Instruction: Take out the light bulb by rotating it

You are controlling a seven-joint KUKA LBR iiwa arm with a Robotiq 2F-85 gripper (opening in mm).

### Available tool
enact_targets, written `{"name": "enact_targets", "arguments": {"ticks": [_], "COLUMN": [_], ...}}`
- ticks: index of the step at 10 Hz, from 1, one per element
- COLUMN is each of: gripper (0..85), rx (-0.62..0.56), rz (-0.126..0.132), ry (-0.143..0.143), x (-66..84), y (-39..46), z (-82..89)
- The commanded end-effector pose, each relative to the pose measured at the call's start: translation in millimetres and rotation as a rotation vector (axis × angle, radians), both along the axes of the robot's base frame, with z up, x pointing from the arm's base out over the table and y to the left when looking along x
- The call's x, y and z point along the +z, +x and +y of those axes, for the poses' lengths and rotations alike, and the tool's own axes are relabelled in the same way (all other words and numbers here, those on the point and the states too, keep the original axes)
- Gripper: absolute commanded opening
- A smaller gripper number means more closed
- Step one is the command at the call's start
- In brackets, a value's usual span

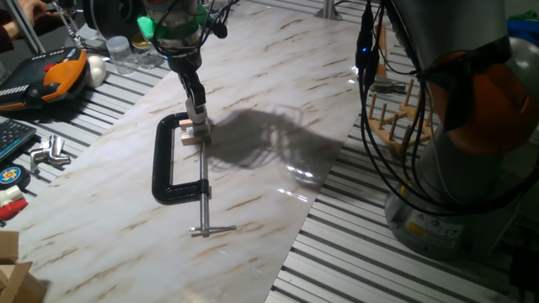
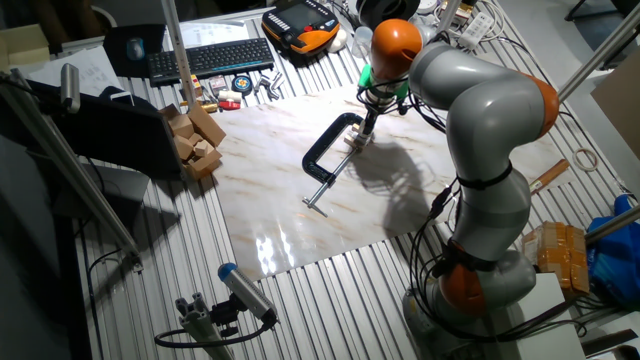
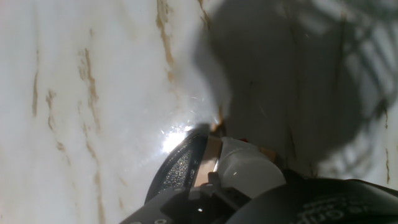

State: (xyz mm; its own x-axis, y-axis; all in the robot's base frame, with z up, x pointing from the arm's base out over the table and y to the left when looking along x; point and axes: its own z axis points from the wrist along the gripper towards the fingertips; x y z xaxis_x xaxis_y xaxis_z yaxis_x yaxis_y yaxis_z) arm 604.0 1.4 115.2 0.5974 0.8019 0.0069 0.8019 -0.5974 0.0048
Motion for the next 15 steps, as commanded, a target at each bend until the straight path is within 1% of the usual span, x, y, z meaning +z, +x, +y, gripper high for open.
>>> {"name": "enact_targets", "arguments": {"ticks": [1,3,6,10,13,15], "gripper": [0.0,0.0,0.0,0.0,0.0,0.0], "rx": [0.003,0.012,0.029,0.057,0.090,0.115], "rz": [0.001,0.006,0.023,0.032,0.035,0.031], "ry": [0.002,0.002,0.005,0.007,0.010,0.010], "x": [-0.1,0.4,0.5,0.3,0.1,0.1], "y": [0.0,0.0,-0.1,-0.1,-0.1,0.0], "z": [0.0,0.2,0.2,0.5,0.5,0.6]}}
